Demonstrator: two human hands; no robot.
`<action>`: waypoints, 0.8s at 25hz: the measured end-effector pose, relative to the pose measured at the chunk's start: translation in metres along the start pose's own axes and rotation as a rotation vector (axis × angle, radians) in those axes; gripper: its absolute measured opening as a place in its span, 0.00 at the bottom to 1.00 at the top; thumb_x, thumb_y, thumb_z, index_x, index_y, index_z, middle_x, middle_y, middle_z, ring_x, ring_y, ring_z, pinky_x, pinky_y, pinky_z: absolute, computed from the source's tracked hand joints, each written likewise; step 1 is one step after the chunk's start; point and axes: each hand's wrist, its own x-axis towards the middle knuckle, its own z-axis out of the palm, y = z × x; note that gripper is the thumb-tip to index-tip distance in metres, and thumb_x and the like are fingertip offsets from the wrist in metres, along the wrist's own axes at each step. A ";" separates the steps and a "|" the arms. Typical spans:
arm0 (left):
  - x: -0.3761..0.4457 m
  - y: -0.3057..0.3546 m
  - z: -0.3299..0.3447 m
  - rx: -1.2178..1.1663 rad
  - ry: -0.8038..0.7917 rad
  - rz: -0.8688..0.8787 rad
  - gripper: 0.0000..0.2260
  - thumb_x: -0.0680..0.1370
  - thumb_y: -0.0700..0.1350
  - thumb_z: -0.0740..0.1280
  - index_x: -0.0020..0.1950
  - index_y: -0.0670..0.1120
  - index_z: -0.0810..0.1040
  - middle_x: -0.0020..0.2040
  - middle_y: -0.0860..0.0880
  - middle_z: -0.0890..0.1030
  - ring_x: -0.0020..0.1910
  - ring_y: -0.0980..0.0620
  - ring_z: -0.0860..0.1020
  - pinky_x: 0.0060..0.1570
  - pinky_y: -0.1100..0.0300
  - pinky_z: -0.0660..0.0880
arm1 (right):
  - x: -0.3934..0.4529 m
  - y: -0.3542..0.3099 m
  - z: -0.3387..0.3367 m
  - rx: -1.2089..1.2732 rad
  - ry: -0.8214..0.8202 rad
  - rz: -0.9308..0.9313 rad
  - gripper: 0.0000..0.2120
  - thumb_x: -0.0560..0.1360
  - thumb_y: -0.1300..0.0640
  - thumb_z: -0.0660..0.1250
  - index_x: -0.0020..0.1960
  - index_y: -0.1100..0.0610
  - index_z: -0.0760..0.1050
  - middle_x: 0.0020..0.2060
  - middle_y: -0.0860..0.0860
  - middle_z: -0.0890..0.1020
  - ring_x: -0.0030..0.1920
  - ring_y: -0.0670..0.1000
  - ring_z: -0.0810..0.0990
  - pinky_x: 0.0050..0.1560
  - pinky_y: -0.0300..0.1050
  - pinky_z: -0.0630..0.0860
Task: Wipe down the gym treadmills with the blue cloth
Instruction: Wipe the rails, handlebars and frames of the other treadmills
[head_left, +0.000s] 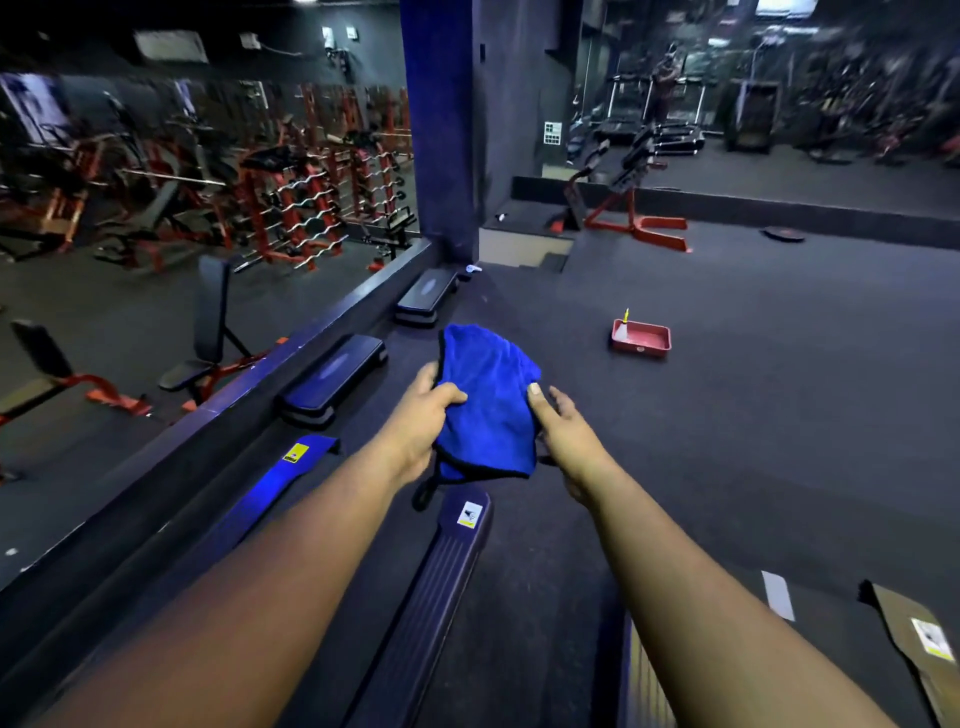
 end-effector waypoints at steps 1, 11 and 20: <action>0.017 -0.001 0.008 -0.035 -0.007 -0.013 0.17 0.77 0.32 0.60 0.64 0.45 0.74 0.57 0.43 0.83 0.54 0.45 0.82 0.53 0.52 0.80 | 0.017 -0.004 -0.010 0.037 -0.030 0.019 0.33 0.75 0.35 0.66 0.73 0.51 0.66 0.62 0.45 0.80 0.54 0.45 0.80 0.54 0.46 0.78; 0.226 -0.039 0.035 0.022 0.005 -0.030 0.14 0.79 0.51 0.69 0.58 0.42 0.82 0.53 0.46 0.86 0.55 0.49 0.84 0.60 0.51 0.78 | 0.227 -0.039 -0.050 0.059 -0.022 -0.127 0.11 0.77 0.67 0.65 0.58 0.57 0.74 0.37 0.46 0.83 0.37 0.44 0.81 0.33 0.35 0.74; 0.354 -0.003 -0.080 0.142 0.446 0.043 0.29 0.70 0.73 0.64 0.59 0.53 0.80 0.54 0.53 0.84 0.55 0.52 0.81 0.61 0.47 0.77 | 0.411 -0.087 0.076 -0.144 -0.333 -0.177 0.13 0.76 0.50 0.72 0.57 0.54 0.79 0.51 0.52 0.85 0.54 0.55 0.84 0.57 0.58 0.80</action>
